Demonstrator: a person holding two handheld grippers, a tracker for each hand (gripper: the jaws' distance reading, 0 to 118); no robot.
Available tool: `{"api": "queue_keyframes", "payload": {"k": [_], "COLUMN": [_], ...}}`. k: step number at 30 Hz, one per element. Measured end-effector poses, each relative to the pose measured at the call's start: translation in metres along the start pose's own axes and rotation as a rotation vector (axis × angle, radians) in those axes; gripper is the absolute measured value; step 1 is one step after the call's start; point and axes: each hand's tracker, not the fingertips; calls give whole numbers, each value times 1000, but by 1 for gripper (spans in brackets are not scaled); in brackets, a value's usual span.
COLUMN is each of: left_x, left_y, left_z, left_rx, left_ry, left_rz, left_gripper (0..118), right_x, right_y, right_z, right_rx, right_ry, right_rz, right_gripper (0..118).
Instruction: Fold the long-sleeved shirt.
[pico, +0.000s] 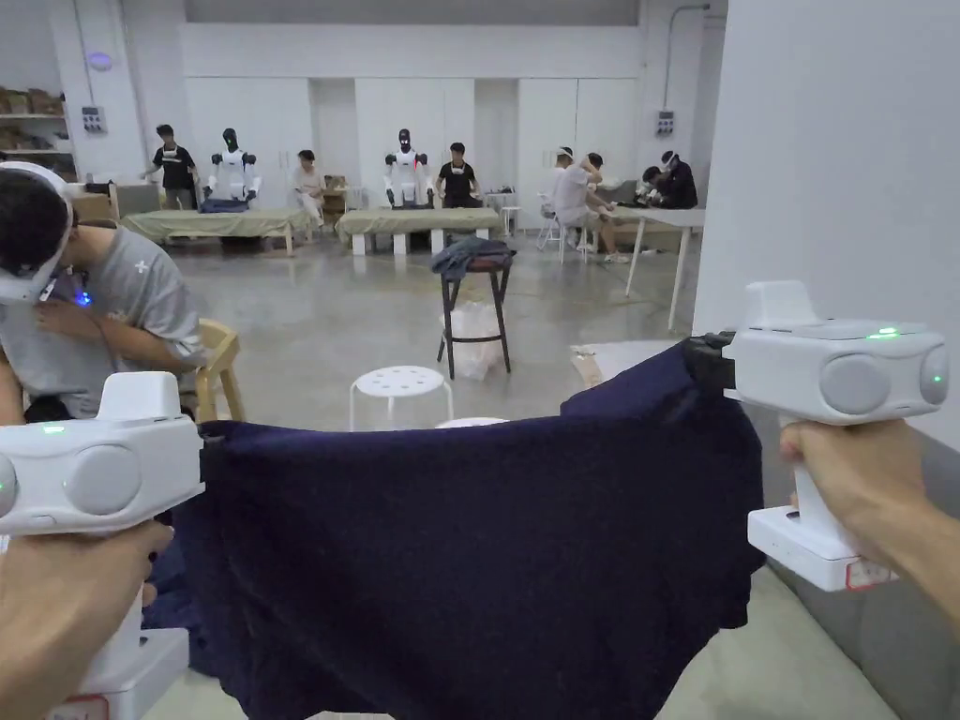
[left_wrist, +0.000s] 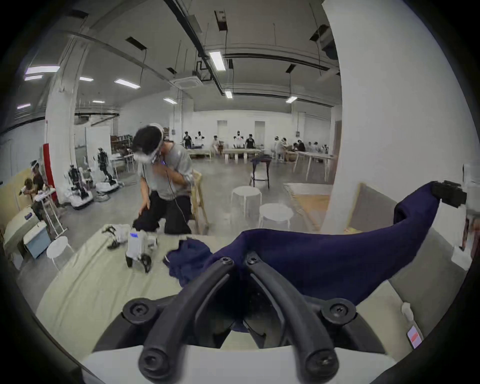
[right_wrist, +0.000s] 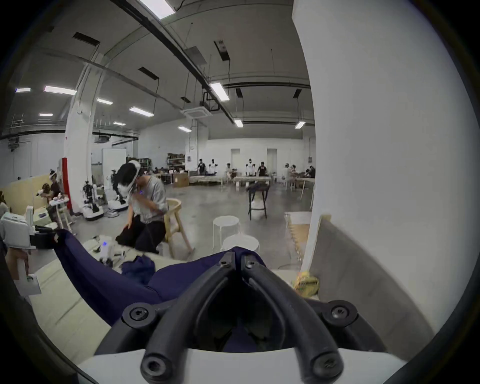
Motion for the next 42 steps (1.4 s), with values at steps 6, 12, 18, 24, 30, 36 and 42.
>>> {"api": "queue_keyframes", "payload": {"k": [6, 12, 18, 24, 30, 36, 42], "left_x": [-13, -28, -40, -47, -46, -54, -57], "left_y": [-144, -286, -383, -418, -425, -435, -373], "left_z": [77, 171, 213, 209, 196, 204, 230], "left_rx": [-125, -325, -604, -722, -794, -805, -573], "left_ry": [-78, -160, -210, -171, -136, -65, 1], "left_rz": [44, 20, -79, -88, -50, -70, 128], "left_gripper": [7, 7, 7, 7, 8, 110, 107], "right_x": [-1, -3, -23, -42, -47, -44, -46], "right_y": [-132, -267, -378, -435, -446, -469, -416], "right_z": [85, 196, 265, 271, 253, 247, 250], "right_rx": [-113, -235, -561, -824, -900, -1061, -787], "right_ry": [75, 171, 310, 347, 321, 233, 239], "right_rz": [36, 18, 84, 80, 52, 12, -82], "right_gripper": [2, 2, 2, 2, 2, 45, 118]}}
